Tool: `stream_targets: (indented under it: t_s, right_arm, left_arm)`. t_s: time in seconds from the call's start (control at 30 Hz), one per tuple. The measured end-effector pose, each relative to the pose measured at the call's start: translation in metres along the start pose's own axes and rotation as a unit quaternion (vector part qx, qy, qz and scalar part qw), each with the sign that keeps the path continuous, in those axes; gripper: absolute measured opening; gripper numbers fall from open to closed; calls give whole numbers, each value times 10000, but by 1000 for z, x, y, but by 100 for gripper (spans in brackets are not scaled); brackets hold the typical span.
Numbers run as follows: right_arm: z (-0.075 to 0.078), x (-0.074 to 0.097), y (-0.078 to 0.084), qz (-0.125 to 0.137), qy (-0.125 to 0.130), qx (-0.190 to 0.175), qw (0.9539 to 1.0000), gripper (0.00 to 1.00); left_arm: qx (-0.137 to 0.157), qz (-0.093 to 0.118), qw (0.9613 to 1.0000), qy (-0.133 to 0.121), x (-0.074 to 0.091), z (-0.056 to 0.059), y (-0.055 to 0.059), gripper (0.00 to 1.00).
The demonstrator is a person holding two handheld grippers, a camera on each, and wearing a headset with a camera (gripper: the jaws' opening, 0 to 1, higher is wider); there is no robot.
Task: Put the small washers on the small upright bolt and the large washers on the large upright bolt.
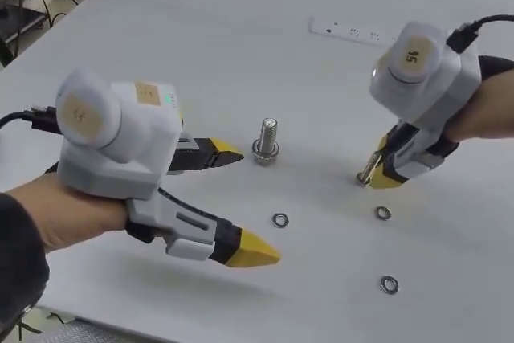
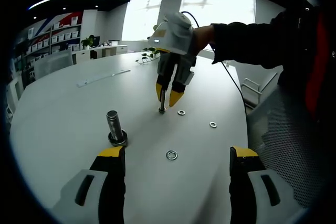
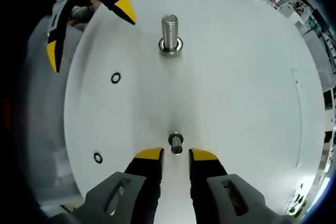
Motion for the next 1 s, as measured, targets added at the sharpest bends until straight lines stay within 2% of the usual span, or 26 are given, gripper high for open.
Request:
stream_targets:
  t_s: [0.67,1.0]
  right_arm:
    - [-20,3,15,62,-53,-179,9998,21]
    - [-32,-6,20,86,-141,-269,9995,21]
  left_arm:
    - [-78,0,10000,3,1,1,-3,81]
    - [-111,18,9999,-11,2,3,-5,81]
Point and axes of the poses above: the centre of the closed fingertips' face, and the gripper's own axes: x roughly backward along the fingers, z roughly to its right, y roughly out of its underside, the point moved 10 cm from there along x, roughly backward along the fingers, and after that the axes turned 1 degree about x, right-handed, at the moved point
